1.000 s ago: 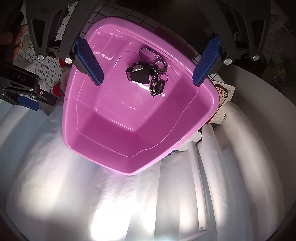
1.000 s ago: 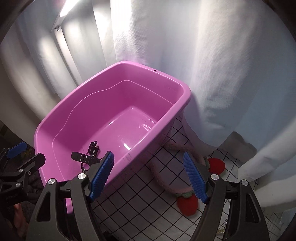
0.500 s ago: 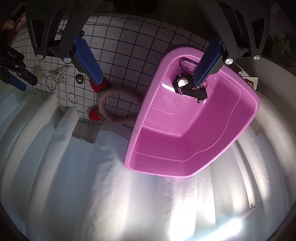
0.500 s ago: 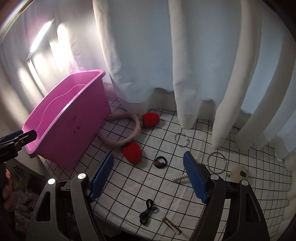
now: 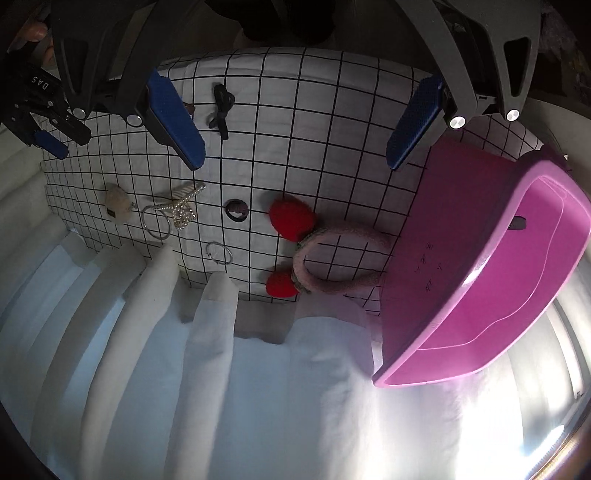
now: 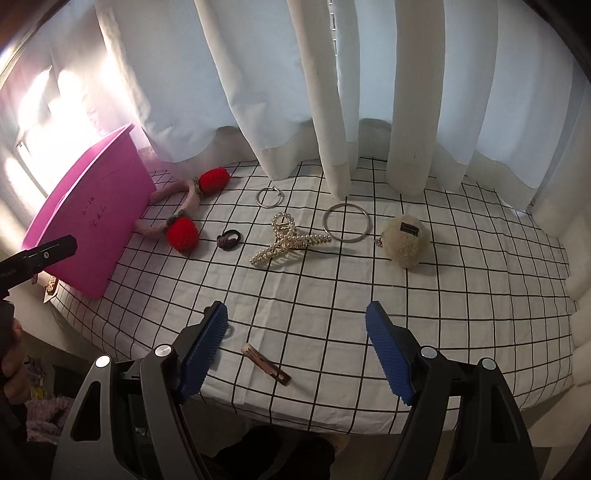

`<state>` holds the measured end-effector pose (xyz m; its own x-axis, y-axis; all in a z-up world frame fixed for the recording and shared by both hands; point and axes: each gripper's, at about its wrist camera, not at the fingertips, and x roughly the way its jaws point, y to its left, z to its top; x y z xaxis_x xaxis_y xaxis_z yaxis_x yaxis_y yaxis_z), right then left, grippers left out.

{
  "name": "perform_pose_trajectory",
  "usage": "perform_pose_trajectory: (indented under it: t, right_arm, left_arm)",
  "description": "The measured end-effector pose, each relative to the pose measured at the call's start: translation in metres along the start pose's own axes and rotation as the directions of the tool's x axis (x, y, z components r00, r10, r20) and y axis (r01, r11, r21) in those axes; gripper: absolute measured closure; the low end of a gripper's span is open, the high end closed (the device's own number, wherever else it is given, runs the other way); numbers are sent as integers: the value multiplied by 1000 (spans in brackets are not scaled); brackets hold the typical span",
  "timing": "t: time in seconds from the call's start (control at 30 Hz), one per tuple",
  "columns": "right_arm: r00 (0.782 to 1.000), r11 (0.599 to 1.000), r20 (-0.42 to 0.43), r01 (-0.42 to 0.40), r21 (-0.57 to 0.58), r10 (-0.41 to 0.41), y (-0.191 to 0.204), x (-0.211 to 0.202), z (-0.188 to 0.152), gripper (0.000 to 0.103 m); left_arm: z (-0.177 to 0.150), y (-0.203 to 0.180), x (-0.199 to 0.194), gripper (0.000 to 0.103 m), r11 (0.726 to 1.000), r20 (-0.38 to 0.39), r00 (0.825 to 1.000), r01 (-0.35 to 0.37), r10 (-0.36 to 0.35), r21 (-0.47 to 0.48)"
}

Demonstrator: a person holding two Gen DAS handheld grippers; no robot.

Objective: Organize jewelry
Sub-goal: 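Withdraw both tools from the tub back over the table, then grasp the black hair tie with the left tool while the right tool grasps the brown clip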

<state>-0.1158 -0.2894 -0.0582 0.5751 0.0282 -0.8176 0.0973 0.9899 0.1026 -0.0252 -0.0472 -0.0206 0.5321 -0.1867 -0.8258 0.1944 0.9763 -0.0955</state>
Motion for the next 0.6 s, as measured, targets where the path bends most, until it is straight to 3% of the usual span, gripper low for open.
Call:
perform_pose_trajectory:
  t: [0.33,0.6]
  right_arm:
    - [998,1000,-68,-1,-25,-1,0,47,-52,29]
    - [994,998,-106,-38,-44,33,5,79,-69,29]
  left_arm:
    - [-56,-32,60,6,997,-94,995,46,-41,59]
    - [-77,-42,96,6,996,-128,991,50,-40,77]
